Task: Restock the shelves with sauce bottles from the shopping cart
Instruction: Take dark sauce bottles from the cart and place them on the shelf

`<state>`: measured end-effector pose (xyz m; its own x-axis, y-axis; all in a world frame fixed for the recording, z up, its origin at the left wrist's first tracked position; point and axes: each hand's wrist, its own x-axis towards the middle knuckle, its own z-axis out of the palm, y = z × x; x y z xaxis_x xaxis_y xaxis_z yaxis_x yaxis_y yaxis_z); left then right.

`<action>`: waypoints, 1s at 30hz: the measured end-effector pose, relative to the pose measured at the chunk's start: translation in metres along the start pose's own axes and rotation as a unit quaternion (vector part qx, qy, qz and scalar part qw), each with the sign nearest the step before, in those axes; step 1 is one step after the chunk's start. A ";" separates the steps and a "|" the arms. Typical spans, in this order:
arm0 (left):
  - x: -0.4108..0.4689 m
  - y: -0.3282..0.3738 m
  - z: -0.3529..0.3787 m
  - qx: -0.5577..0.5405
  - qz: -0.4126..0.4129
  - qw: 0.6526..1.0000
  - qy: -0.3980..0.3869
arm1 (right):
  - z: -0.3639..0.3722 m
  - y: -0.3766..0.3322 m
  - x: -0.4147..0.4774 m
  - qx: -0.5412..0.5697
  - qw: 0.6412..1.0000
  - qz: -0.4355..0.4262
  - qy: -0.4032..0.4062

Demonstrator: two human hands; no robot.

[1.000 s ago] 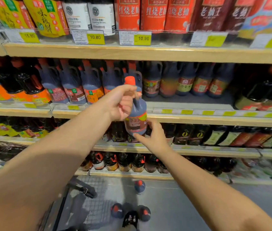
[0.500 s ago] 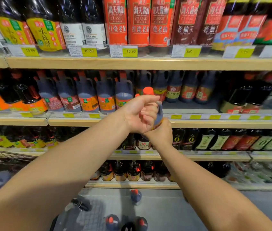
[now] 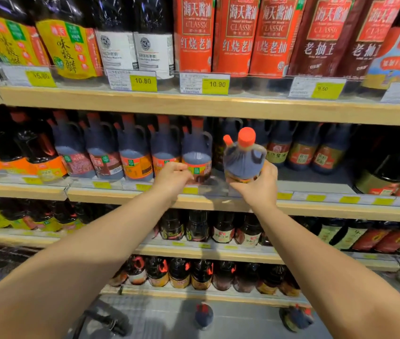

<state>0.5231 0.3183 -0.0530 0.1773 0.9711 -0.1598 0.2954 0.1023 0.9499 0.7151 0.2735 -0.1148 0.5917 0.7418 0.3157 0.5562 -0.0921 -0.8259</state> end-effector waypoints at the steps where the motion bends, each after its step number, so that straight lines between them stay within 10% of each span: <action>1: 0.009 -0.005 0.001 0.037 0.026 0.999 0.012 | 0.007 0.003 0.008 0.007 1.000 -0.002 0.000; 8: 0.068 -0.051 0.013 0.256 0.203 0.944 0.035 | 0.049 0.035 0.040 -0.041 0.995 0.070 -0.054; 21: 0.077 -0.057 0.041 0.344 0.241 0.905 0.073 | 0.037 0.028 0.050 -0.040 0.982 0.113 -0.147; 30: 0.072 -0.062 0.054 0.386 0.227 0.885 0.124 | 0.039 0.014 0.024 -0.251 0.955 -0.155 -0.003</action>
<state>0.5688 0.3705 -0.1379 0.2590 0.9015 0.3468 0.8175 -0.3959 0.4183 0.7149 0.3160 -0.1370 0.3506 0.7893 0.5041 0.9149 -0.1737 -0.3643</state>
